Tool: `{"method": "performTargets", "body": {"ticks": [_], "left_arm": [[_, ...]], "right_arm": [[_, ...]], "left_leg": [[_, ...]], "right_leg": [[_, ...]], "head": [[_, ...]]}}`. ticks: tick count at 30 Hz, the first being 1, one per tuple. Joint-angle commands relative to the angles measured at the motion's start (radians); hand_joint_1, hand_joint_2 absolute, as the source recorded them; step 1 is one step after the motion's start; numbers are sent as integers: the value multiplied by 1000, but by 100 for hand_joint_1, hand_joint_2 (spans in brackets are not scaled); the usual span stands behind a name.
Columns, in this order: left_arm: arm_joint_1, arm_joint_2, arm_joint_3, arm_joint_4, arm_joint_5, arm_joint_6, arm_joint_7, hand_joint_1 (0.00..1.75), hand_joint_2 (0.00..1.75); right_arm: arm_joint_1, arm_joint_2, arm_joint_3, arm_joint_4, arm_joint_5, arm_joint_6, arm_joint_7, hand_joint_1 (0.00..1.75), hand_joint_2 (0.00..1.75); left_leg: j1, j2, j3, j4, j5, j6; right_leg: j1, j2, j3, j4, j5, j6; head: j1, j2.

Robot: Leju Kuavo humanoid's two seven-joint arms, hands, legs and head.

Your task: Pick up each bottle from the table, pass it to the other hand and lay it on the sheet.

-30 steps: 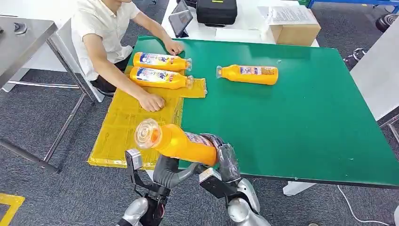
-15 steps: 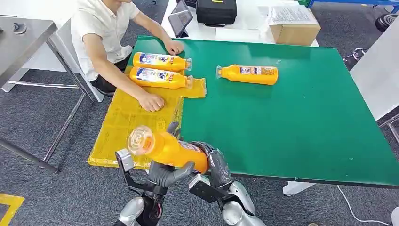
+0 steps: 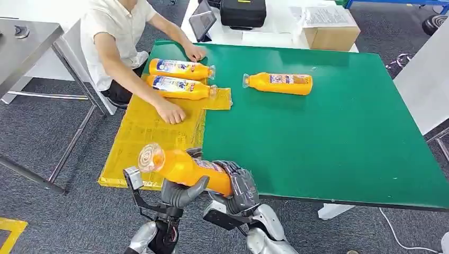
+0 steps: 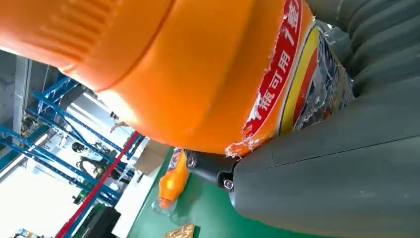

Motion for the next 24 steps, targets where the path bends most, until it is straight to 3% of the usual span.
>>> {"method": "performTargets", "body": {"ticks": [1, 4, 7, 8, 9, 10, 11, 17, 19, 21, 22, 24], "left_arm": [[-81, -4, 5, 57, 5, -5, 6, 175, 175], [-81, -4, 5, 57, 5, -5, 6, 175, 175], [-80, -6, 11, 55, 14, -2, 4, 175, 175], [-80, -6, 13, 53, 16, 0, 2, 175, 175], [-79, -9, 20, 50, 14, 17, -9, 175, 175], [-82, -6, 16, 43, -1, 31, -20, 175, 175], [-86, -6, 16, 40, -12, 46, -27, 175, 175], [-107, -7, 31, -16, -155, 119, -97, 175, 175], [-114, 8, 43, -33, -269, 222, -113, 175, 175], [-152, 46, 18, 24, -637, 561, -188, 175, 175], [-153, 48, 50, 41, -731, 631, -193, 175, 175], [-145, 51, 94, 35, -750, 601, -182, 175, 175]], "right_arm": [[-6, -7, 73, 107, 21, 3, -5, 154, 175], [-6, -7, 73, 107, 21, 3, -5, 154, 175], [-2, -1, 74, 106, -10, 15, -15, 133, 175], [3, 3, 70, 98, -30, 21, -17, 56, 175], [10, 5, 69, 89, -44, 30, -20, 0, 175], [17, 4, 81, 78, -53, 37, -31, 0, 175], [24, 3, 86, 67, -69, 55, -40, 0, 0], [68, -17, 79, 2, -111, 24, -91, 0, 0], [89, -39, 46, -22, -101, -29, -86, 0, 0], [132, -55, -27, -76, -114, -82, -77, 0, 0], [168, -55, -97, -140, -78, -100, -87, 0, 0], [229, -35, -224, -250, 6, -100, -104, 0, 0]], "left_leg": [[1, -3, 3, -1, 0, -1], [1, -3, 2, -1, 0, -1], [1, -4, 4, -1, -1, -2], [1, -3, 2, -1, 0, -1], [1, -3, 3, -1, -1, -2], [1, -3, 2, -1, 0, -1], [1, -4, 2, -1, 0, -2], [1, -3, 2, 0, -1, -2], [1, -4, 1, 0, 0, -1], [1, -5, 2, 0, -1, -2], [1, -6, 4, -1, -1, -2], [1, -6, 2, -1, 0, -2]], "right_leg": [[1, -3, 4, -1, -1, -1], [1, -2, 3, -1, -1, -1], [1, -3, 5, -1, -2, -2], [1, -2, 3, -1, -1, -1], [1, -3, 4, -1, -1, -2], [1, -3, 3, -1, -1, -1], [1, -3, 3, -1, -1, -2], [1, -3, 3, 0, -1, -2], [1, -3, 2, 0, -1, -1], [1, -4, 4, 0, -2, -2], [1, -5, 6, -1, -3, -2], [1, -5, 4, -1, -2, -2]], "head": [[0, 0], [0, 0], [0, 0], [0, 0], [0, 0], [0, 0], [0, 0], [0, 0], [0, 0], [-1, 0], [0, 0], [0, 0]]}}
